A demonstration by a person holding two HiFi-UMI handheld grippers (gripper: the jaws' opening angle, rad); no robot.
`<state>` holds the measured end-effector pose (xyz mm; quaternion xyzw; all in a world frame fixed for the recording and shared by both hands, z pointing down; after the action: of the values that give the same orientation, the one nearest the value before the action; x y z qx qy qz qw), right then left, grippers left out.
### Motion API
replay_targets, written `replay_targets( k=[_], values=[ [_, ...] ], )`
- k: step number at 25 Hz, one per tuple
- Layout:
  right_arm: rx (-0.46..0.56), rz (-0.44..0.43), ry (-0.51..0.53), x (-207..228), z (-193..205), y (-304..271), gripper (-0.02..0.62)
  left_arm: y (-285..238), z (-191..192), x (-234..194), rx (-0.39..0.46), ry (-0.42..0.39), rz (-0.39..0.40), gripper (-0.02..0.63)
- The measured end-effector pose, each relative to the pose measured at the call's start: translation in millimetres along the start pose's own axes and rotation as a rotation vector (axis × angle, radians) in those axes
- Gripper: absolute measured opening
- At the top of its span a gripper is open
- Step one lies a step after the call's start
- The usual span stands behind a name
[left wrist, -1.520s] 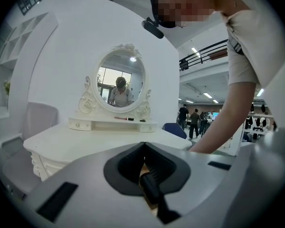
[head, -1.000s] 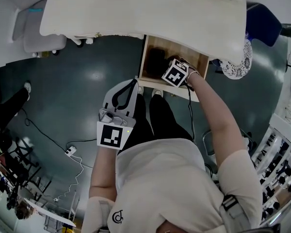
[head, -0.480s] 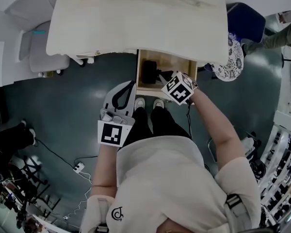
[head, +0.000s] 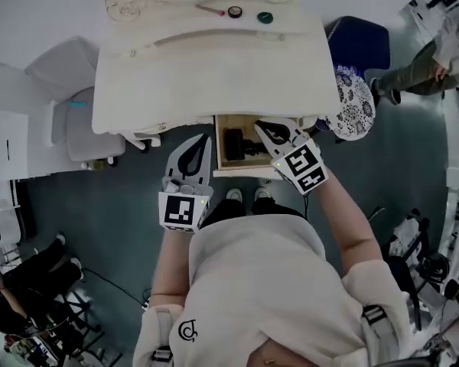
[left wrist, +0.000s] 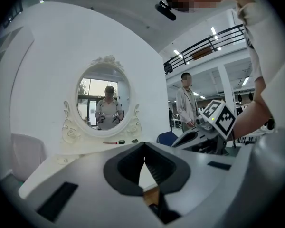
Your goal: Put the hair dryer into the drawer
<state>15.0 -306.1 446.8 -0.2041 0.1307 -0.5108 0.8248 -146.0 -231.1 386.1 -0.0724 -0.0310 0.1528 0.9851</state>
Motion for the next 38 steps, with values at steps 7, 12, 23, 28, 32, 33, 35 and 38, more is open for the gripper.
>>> replay_targets(
  k=[7, 12, 23, 28, 32, 33, 35, 38],
  values=[
    [0.243, 0.116, -0.014, 12.5, -60.7, 54.6, 0.006, -7.2, -29.8, 5.3, 0.015, -0.046, 0.025, 0.014],
    [0.38, 0.171, -0.067, 14.3, -78.1, 84.5, 0.006, -7.6, -51.1, 10.2, 0.044, -0.069, 0.044, 0.014],
    [0.437, 0.198, -0.057, 4.0, -82.9, 105.4, 0.005, -2.7, -67.9, 19.9, 0.062, -0.073, 0.032, 0.014],
    [0.429, 0.217, -0.069, 2.6, -78.3, 107.7, 0.005, 0.9, -69.7, 22.0, 0.061, -0.079, 0.025, 0.014],
    [0.431, 0.242, -0.061, 2.2, -76.7, 109.2, 0.005, 1.2, -70.2, 23.5, 0.062, -0.09, 0.023, 0.014],
    [0.437, 0.246, -0.057, 2.5, -77.7, 110.4, 0.005, 1.0, -71.8, 24.3, 0.066, -0.092, 0.023, 0.014],
    [0.454, 0.252, -0.061, 3.9, -79.3, 113.3, 0.005, 0.7, -74.3, 25.7, 0.072, -0.094, 0.026, 0.014],
    [0.458, 0.262, -0.063, 7.1, -81.1, 115.3, 0.005, 0.2, -76.8, 26.1, 0.075, -0.094, 0.028, 0.014]
  ],
)
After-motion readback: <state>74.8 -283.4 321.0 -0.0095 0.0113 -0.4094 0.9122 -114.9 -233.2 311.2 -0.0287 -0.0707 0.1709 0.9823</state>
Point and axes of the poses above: the fingertips, and each gripper's own axes: y backward along the fingers, x to its right, z out of its underside, the point moved 5 cm from there along y, backward along the fingers, and after that the axes turned 4 degrees about -z, right-handed, at the moved point
